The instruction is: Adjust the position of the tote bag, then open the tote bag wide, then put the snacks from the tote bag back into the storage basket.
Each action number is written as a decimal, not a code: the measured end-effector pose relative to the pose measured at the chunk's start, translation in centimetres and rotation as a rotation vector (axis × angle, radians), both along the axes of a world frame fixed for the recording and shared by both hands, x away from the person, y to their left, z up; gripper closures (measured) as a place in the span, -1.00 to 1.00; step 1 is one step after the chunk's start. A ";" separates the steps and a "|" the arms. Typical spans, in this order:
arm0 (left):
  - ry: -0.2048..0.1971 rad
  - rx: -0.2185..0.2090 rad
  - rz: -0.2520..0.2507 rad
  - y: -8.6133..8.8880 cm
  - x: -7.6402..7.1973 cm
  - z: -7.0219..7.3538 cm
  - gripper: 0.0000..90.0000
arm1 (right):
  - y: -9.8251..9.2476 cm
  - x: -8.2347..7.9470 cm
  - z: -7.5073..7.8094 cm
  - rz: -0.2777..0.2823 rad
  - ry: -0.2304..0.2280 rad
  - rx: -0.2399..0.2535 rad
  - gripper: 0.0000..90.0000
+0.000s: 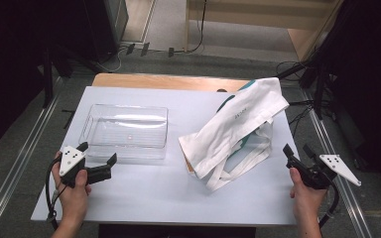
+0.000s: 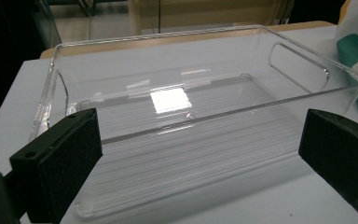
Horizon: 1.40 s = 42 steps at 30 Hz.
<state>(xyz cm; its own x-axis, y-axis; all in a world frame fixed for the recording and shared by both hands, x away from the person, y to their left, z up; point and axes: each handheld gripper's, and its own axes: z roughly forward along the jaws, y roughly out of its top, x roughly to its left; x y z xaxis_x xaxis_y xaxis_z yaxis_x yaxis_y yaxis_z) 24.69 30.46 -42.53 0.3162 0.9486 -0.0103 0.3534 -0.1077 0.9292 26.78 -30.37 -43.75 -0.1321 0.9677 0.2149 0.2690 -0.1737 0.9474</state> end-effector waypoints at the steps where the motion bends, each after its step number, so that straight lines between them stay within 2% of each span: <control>1: -0.006 -0.011 -0.012 -0.1 -0.1 0.1 -1.00 | 0.1 0.1 0.0 0.004 0.002 -0.003 -0.39; 2: -0.012 -0.025 -0.022 -0.2 -0.2 0.3 -1.00 | 0.2 0.1 0.1 0.012 -0.003 -0.016 -0.39; 8: -0.034 -0.033 -0.050 -1.6 -0.7 1.0 -1.00 | 1.5 0.3 0.7 0.082 -0.008 -0.058 -0.38; 10: -0.070 -0.010 -0.030 -2.5 -1.1 1.3 -0.93 | 1.9 0.3 0.9 0.091 -0.013 -0.055 -0.37; 12: -0.088 -0.017 -0.035 -3.3 -1.2 1.6 -0.84 | 2.2 0.4 0.9 0.096 -0.010 -0.052 -0.38; 18: -0.066 -0.025 -0.104 -5.4 -0.7 2.1 -0.84 | 2.9 0.7 0.8 0.109 0.008 -0.060 -0.36; 21: -0.057 -0.012 -0.137 -6.7 -0.5 2.1 -0.84 | 3.1 0.8 0.8 0.120 0.013 -0.073 -0.34; 27: -0.063 -0.002 -0.188 -8.4 -0.3 2.3 -0.84 | 3.4 0.9 0.8 0.118 0.027 -0.072 -0.32; 34: -0.058 -0.014 -0.229 -9.9 -0.2 2.9 -0.84 | 3.9 1.1 0.5 0.127 0.042 -0.079 -0.33; 42: -0.060 -0.012 -0.307 -12.9 -0.2 3.3 -0.83 | 5.0 1.6 0.4 0.140 0.059 -0.097 -0.32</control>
<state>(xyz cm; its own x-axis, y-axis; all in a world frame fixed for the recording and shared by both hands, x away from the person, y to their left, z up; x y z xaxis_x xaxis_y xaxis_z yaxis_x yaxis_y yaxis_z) 24.52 17.56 -39.21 0.5879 0.8089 0.0070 0.2503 -0.1901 0.9493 28.43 -25.40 -43.39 -0.2568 0.9573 0.1329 0.3394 -0.0394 0.9398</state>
